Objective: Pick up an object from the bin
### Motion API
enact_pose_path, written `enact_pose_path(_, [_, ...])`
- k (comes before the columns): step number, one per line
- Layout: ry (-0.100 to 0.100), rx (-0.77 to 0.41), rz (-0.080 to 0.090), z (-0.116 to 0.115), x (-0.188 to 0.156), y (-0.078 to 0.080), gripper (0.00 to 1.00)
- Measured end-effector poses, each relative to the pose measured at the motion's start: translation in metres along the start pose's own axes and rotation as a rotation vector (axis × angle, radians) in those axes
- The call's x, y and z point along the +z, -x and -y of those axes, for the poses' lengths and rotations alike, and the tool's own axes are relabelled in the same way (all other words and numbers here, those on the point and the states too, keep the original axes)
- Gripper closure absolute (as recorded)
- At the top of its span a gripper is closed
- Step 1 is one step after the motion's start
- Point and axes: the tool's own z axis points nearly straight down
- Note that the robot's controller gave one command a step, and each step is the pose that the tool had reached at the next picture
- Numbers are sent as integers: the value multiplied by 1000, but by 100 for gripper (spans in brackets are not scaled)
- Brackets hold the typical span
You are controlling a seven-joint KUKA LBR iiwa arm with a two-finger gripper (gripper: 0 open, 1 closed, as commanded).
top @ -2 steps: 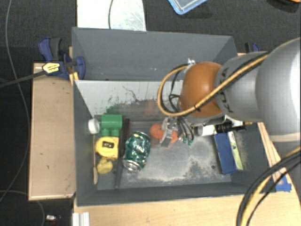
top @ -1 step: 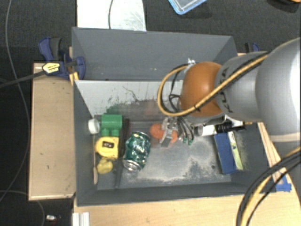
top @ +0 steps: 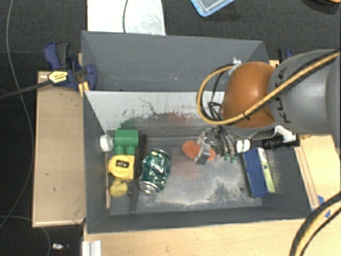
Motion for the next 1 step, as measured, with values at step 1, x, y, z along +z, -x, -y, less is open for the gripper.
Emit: enact_pose_path(1, [1,-11,2,-9,-84,3,100])
